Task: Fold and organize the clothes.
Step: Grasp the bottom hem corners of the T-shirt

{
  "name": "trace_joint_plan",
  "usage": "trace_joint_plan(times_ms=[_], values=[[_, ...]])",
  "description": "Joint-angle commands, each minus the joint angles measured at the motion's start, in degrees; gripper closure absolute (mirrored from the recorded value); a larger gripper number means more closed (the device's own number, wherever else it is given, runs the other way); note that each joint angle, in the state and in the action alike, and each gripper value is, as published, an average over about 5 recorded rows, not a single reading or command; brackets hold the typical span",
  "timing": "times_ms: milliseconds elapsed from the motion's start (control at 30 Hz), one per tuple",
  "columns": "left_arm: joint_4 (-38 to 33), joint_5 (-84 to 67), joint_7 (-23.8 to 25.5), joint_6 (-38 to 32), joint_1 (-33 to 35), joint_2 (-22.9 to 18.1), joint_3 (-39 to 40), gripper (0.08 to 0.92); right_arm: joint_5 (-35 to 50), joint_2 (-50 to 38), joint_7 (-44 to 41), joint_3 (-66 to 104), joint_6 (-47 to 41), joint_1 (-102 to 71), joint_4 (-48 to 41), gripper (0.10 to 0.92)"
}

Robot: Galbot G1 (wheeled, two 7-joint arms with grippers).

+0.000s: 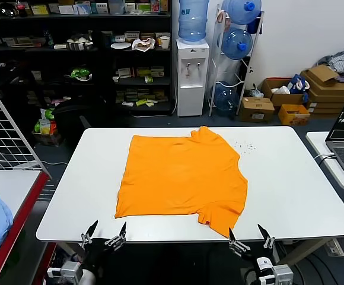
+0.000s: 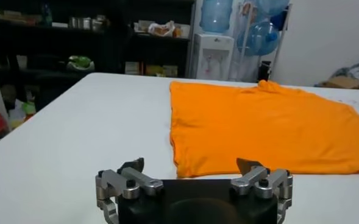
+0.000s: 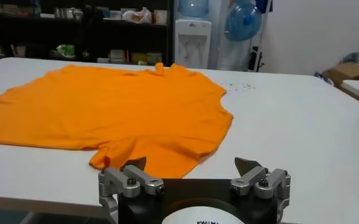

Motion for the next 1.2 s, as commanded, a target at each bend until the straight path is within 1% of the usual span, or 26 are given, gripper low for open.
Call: trace_joint_plan(times_ms=[33,467,567,700,1200], values=[[5.8,-0.3,-0.1,1.8,-9.8,-2.0,4.1,0.079,-0.3,0.7,0.8,-2.3,-1.7,4.4,-2.5,0.104],[10.0,-0.7,-1.1,2.6,-12.8,-2.4,5.8,0.079,-1.1,4.0,3.5,-5.2,-3.3,9.1,-7.9,0.104],[10.4,-1.4,-1.7,3.3,-12.9,-2.4,5.9,0.094,-1.4,4.4,3.7,-5.5,-3.3,9.5,-8.4,0.127],[10.5,-2.7,-2.3,4.6,-12.8,-2.4,6.0,0.186,-1.5,4.4,3.7,-5.7,-3.4,9.6,-8.7,0.226],[8.9,-3.9,-3.4,6.6,-11.5,-0.7,7.0,0.619,-1.2,4.1,4.0,-6.0,-3.8,8.4,-7.9,0.659]])
